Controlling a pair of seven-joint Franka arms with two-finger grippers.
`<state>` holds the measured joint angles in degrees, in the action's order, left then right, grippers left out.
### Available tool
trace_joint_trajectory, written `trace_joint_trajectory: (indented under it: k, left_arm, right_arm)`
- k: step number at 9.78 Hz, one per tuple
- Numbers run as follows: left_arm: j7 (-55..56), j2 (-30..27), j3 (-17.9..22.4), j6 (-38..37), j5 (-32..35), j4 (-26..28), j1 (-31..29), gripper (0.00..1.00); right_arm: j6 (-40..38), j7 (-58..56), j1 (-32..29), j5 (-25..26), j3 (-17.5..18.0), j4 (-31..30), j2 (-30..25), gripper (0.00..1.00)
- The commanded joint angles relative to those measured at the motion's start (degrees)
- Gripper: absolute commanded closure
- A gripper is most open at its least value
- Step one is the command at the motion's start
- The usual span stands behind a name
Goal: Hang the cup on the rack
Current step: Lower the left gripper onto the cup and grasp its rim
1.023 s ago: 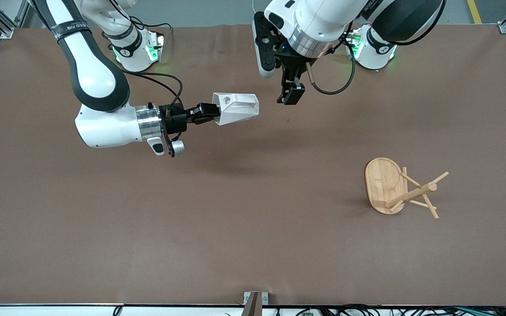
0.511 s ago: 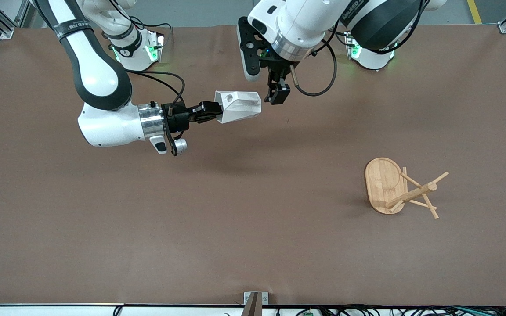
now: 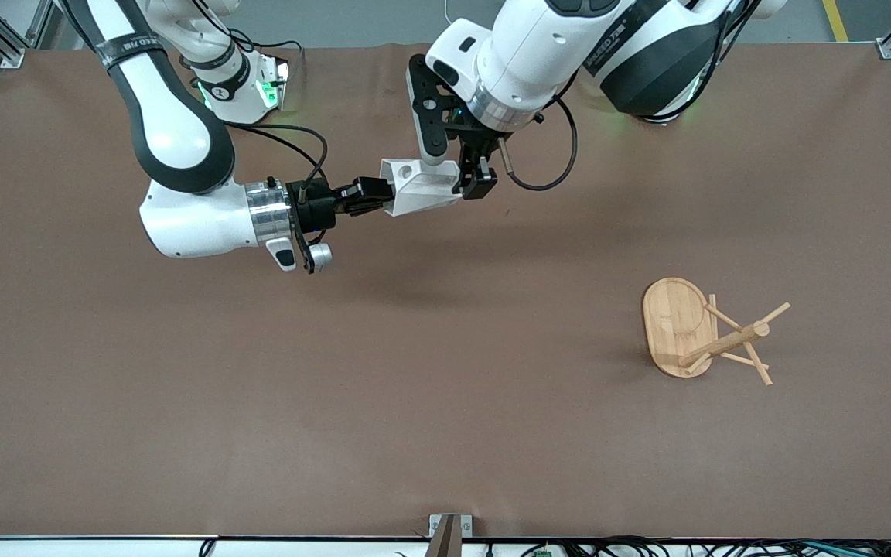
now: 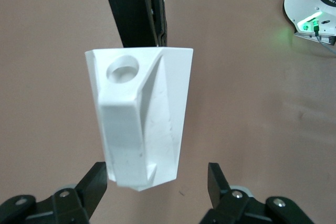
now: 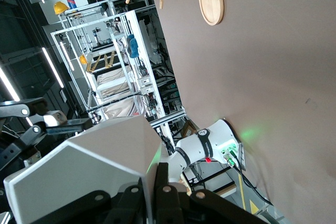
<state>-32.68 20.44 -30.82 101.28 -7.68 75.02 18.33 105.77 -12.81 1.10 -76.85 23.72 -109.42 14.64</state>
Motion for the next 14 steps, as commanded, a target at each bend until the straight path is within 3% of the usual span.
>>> trace_joint_trajectory:
  k: [1, 14]
  left_arm:
    - [0.42, 2.31, -0.12, 1.54, -0.49, 0.12, 0.91, 0.13]
    - [0.33, 5.49, -0.03, 5.33, -0.14, 1.61, 2.94, 0.04]
  right_arm:
    - [0.41, -0.99, -0.05, -1.99, 0.27, -1.15, -0.93, 1.00]
    - [0.23, -0.73, -0.05, -2.08, 0.36, -1.24, -1.28, 1.00]
